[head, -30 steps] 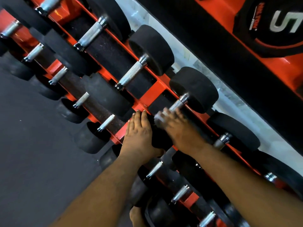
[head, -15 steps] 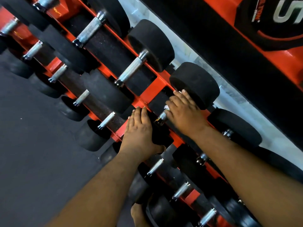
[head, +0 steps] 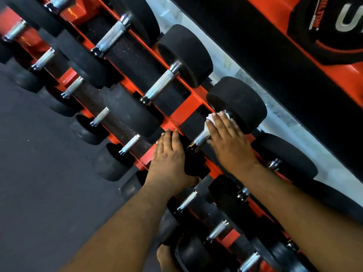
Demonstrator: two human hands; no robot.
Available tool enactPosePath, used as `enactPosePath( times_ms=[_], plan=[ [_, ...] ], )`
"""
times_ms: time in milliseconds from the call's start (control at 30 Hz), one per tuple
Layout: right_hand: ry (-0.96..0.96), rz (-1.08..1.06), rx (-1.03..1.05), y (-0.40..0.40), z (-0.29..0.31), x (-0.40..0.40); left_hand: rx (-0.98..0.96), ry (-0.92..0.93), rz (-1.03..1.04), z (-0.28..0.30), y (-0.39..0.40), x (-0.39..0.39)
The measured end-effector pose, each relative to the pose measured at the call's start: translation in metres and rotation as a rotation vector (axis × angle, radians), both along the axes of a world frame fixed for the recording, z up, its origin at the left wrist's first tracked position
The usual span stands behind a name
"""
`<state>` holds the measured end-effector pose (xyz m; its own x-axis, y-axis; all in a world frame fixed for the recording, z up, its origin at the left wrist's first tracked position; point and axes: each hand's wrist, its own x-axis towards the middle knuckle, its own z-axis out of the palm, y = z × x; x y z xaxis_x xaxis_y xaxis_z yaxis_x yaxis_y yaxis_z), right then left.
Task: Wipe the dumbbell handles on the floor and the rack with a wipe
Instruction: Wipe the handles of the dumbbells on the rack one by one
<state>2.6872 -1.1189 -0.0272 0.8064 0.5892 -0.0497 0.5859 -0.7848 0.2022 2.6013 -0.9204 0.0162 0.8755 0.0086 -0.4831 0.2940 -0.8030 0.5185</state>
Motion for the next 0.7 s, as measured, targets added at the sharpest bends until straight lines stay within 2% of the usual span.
enactPosePath(
  times_ms=[67, 167, 300, 400, 500, 700],
  plan=[
    [0.037, 0.053, 0.009, 0.012, -0.005, -0.014, -0.001, 0.002, 0.009, 0.002, 0.0, 0.001],
    [0.056, 0.209, -0.093, 0.013, -0.003, -0.017, -0.009, -0.004, 0.014, 0.004, -0.001, 0.0],
    [-0.067, -0.075, -0.122, 0.018, 0.0, -0.005, -0.01, -0.004, 0.013, 0.003, 0.0, -0.001],
    [-0.05, -0.117, -0.069, 0.032, -0.008, -0.018, -0.008, -0.007, 0.01, 0.003, 0.0, 0.0],
    [0.008, 0.004, 0.001, 0.034, -0.012, -0.027, 0.004, -0.011, 0.008, 0.002, -0.001, 0.001],
    [0.146, 0.427, 0.131, -0.002, -0.011, -0.016, 0.02, 0.011, 0.001, 0.004, -0.001, 0.004]
  ],
)
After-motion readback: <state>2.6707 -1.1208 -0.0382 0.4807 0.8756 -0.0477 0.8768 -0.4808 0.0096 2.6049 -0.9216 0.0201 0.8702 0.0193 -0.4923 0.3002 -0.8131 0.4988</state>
